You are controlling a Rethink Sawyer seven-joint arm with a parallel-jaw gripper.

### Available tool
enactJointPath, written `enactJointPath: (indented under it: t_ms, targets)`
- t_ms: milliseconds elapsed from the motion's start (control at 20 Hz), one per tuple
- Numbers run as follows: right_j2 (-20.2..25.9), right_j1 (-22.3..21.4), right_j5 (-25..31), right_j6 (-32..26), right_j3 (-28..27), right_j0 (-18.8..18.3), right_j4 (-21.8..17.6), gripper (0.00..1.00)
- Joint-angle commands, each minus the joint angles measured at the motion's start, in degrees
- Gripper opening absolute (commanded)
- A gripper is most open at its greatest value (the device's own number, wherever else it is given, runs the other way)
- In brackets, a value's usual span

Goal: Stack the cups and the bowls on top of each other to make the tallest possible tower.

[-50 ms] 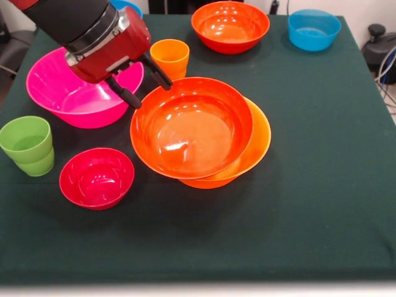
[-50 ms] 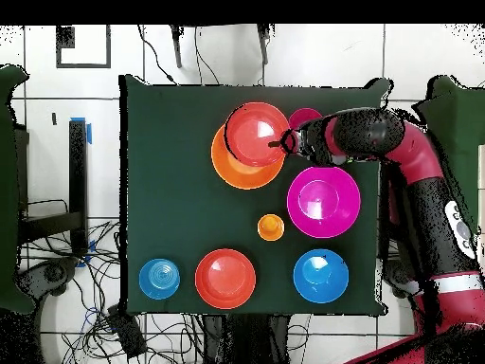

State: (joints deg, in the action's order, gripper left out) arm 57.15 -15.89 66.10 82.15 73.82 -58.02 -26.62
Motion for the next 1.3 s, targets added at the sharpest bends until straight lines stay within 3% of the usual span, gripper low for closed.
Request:
enactJointPath:
  t_ms: [50, 400, 650, 1300]
  targets:
    - [-1.0, -9.1, 2.9, -5.8, 4.8, 2.9, 0.0, 1.00]
    - [-3.2, -11.9, 1.3, -0.9, 5.4, 6.6, 0.3, 1.00]
    - [-8.4, -14.5, -4.0, 9.1, 5.9, 13.5, -3.1, 1.00]
    - [-17.0, -17.8, -12.1, 20.2, 9.7, 23.5, -0.5, 1.00]
